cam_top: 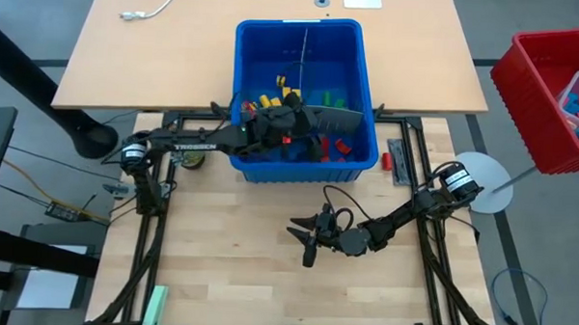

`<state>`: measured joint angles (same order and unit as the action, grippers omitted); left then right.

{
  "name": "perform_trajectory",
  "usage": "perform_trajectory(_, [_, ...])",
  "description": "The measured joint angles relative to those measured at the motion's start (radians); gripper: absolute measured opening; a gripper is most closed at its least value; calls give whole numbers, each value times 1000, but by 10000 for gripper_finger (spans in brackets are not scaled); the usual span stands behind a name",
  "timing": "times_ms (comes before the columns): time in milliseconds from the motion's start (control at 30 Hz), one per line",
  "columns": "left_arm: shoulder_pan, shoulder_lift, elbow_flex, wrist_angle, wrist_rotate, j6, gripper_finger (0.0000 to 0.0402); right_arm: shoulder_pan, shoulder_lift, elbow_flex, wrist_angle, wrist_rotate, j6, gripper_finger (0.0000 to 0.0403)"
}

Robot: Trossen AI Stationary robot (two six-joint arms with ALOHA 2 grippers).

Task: Sort blocks
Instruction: Put the orange block with the other orange blocks into the blue bin

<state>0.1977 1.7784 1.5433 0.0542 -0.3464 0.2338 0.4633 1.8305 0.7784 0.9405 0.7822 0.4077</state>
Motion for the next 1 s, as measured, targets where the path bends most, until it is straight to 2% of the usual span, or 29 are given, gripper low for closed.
perform_trajectory(133, [-35, -30, 112, -269, -19, -7, 273, 2, 0, 0, 0, 0, -1, 126])
perform_trajectory(433, [-116, -257, 133, -438, -99, -6, 246, 4, 0, 1, 41, -9, -1, 126])
perform_trajectory(533, [-135, -340, 134, -531, -111, -24, 243, 4, -1, 1, 51, -17, -72, 126])
perform_trajectory(633, [-151, -402, 134, -665, -116, -61, 243, 8, -29, 0, 56, 12, -218, 126])
perform_trajectory(833, [-178, -490, 119, -907, -117, -172, 243, 52, -205, 0, -32, 201, -488, 128])
perform_trajectory(1000, [-205, -580, 12, -917, -126, -244, 243, 87, -425, 0, -176, 458, -601, 138])
